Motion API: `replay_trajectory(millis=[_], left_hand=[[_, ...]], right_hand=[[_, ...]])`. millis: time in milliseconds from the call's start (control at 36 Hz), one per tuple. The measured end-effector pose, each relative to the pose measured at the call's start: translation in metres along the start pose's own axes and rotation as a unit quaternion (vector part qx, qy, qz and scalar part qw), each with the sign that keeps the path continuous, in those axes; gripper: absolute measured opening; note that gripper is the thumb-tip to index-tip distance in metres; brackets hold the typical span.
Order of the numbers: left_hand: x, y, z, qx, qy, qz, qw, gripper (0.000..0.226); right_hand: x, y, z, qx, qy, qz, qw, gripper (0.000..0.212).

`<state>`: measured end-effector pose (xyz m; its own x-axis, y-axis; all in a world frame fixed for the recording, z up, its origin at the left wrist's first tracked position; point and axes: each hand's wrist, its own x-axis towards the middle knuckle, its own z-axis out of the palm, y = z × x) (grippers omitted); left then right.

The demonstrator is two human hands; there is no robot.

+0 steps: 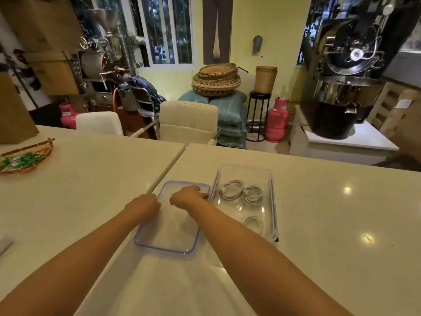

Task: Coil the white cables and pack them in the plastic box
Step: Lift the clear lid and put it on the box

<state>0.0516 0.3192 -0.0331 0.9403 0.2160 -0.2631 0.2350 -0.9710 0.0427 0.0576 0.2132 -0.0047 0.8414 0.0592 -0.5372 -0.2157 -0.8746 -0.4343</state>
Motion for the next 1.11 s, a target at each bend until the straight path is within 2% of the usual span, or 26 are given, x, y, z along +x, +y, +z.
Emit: replay_trajectory(millis=[139, 250, 333, 417, 472, 528, 667, 750, 917, 1111], left_hand=[[0.004, 0.001, 0.002, -0.009, -0.005, -0.004, 1.0, 0.033], [0.005, 0.004, 0.003, -0.017, 0.001, -0.012, 1.0, 0.033], [0.008, 0.006, 0.001, -0.066, 0.0, -0.02, 0.998, 0.033], [0.01, 0.006, -0.003, -0.127, -0.001, -0.037, 0.991, 0.037], [0.012, 0.005, -0.007, -0.147, 0.007, -0.043, 0.988, 0.038], [0.012, 0.004, -0.013, -0.159, 0.015, -0.046, 0.986, 0.036], [0.012, 0.001, -0.032, -0.168, 0.038, -0.055, 0.983, 0.032], [0.016, -0.001, -0.044, -0.201, 0.05, -0.05, 0.977, 0.032], [0.01, 0.016, -0.08, -0.305, 0.065, -0.036, 0.949, 0.025], [-0.011, 0.059, -0.103, -0.299, 0.069, 0.027, 0.951, 0.024]], right_hand=[[0.003, -0.002, 0.001, 0.057, -0.01, 0.035, 0.998, 0.066], [0.001, 0.002, -0.007, 0.062, -0.007, 0.011, 0.998, 0.056], [-0.001, 0.007, -0.011, 0.071, 0.024, -0.011, 0.997, 0.047], [0.002, 0.009, -0.008, 0.148, 0.02, -0.007, 0.989, 0.046], [0.0, 0.008, -0.007, 0.256, 0.009, -0.007, 0.967, 0.051], [0.0, 0.005, -0.009, 0.31, 0.013, -0.014, 0.95, 0.056], [-0.003, -0.001, -0.027, 0.296, 0.033, -0.003, 0.954, 0.056], [-0.014, -0.001, -0.046, 0.301, 0.037, -0.045, 0.952, 0.056], [-0.05, 0.016, -0.095, 0.338, 0.045, -0.137, 0.93, 0.043], [-0.072, 0.057, -0.137, 0.345, 0.066, -0.144, 0.925, 0.047]])
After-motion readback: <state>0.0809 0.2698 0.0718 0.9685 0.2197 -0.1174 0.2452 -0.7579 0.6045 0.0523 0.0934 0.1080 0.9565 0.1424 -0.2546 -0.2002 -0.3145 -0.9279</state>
